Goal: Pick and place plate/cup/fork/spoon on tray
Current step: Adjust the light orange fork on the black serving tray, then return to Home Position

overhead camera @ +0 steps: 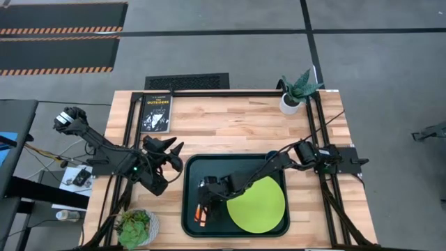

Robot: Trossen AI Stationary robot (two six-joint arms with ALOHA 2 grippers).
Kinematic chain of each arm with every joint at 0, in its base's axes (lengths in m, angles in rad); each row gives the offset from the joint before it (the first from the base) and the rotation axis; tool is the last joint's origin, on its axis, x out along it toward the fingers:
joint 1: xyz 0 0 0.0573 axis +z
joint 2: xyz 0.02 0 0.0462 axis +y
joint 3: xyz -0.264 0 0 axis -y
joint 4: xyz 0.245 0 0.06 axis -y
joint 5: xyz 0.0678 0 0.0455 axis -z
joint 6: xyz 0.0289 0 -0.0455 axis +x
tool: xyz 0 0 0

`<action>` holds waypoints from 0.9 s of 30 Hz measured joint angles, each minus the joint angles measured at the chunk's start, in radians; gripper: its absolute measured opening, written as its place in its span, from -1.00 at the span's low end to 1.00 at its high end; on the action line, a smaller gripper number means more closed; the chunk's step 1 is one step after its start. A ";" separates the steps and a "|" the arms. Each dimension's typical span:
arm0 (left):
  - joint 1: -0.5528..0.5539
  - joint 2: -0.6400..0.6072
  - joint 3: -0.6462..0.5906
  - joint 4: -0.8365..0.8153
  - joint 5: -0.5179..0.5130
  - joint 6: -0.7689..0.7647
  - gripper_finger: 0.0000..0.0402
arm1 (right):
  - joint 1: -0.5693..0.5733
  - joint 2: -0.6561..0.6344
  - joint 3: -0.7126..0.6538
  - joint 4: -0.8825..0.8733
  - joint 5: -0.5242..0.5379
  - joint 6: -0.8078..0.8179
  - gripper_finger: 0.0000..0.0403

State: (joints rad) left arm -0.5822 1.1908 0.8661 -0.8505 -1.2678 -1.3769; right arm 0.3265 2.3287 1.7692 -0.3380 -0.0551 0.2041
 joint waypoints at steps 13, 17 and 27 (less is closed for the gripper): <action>0.002 0.000 0.000 -0.002 -0.001 0.000 -0.16 | 0.006 -0.010 0.001 -0.029 0.001 0.004 -0.42; 0.002 0.000 0.000 -0.005 -0.001 0.000 -0.16 | 0.008 -0.025 -0.001 -0.018 0.003 0.000 -0.42; 0.002 0.000 0.000 -0.008 -0.002 0.000 -0.16 | -0.021 -0.026 0.010 -0.057 0.096 0.004 -0.42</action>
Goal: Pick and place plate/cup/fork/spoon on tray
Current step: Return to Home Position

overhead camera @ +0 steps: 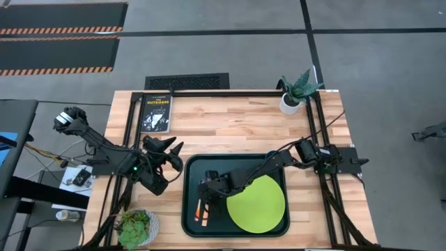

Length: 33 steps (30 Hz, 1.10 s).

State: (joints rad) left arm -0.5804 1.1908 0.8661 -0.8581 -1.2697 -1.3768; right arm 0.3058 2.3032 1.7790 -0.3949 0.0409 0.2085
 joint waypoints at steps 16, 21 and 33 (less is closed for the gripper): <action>-0.054 -0.430 0.077 -0.020 0.076 0.397 -0.16 | -0.027 -0.567 -0.030 -0.507 0.144 -0.228 -0.42; -0.054 -0.551 0.055 -0.040 0.069 0.505 -0.16 | -0.050 -0.874 -0.170 -0.489 0.201 -0.227 -0.42; -0.050 -0.796 -0.004 -0.395 0.031 0.241 -0.16 | -0.198 -1.641 -0.737 -0.296 0.614 0.081 -0.43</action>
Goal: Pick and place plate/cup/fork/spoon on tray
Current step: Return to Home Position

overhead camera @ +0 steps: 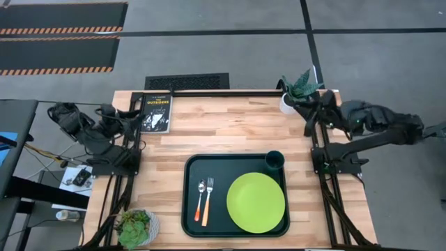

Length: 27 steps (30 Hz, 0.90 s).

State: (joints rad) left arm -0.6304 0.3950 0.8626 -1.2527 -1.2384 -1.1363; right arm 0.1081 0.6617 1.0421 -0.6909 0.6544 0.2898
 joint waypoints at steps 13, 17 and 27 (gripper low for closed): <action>-0.012 -0.052 -0.364 0.020 -0.052 -0.305 -0.16 | -0.012 -0.453 -0.523 0.309 -0.185 0.075 -0.44; -0.052 -0.066 -0.443 0.120 -0.116 -0.417 -0.16 | -0.018 -0.549 -0.651 0.396 -0.185 0.103 -0.44; -0.123 -0.083 -0.565 0.055 -0.168 -0.775 -0.16 | -0.041 -0.651 -0.845 0.589 -0.184 0.134 -0.44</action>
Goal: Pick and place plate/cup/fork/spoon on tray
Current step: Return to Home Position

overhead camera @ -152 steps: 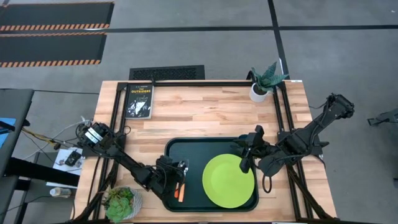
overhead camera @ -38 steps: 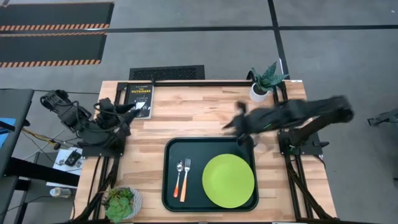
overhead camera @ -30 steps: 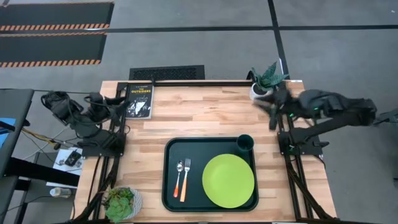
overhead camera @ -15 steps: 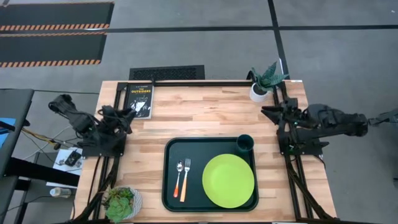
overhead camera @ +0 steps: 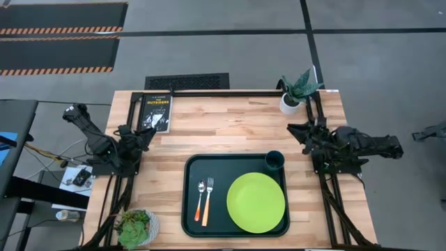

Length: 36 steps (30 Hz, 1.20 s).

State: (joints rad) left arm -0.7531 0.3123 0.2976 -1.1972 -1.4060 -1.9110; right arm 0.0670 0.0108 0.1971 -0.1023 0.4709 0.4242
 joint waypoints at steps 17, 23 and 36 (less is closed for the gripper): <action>-0.231 -0.203 0.422 -0.312 -0.088 0.438 -0.16 | -0.081 -0.008 0.202 -0.163 -0.108 -0.089 -0.44; -0.329 -0.249 0.318 -0.232 -0.081 0.309 -0.16 | -0.090 -0.008 0.145 -0.154 -0.107 -0.070 -0.44; -0.506 -0.226 0.194 0.398 0.101 0.664 -0.16 | -0.090 -0.008 0.113 -0.115 -0.132 -0.032 -0.44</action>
State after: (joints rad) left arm -1.2589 0.0864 0.4914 -0.7992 -1.3046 -1.2467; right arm -0.0235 0.0025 0.3103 -0.2173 0.3393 0.3923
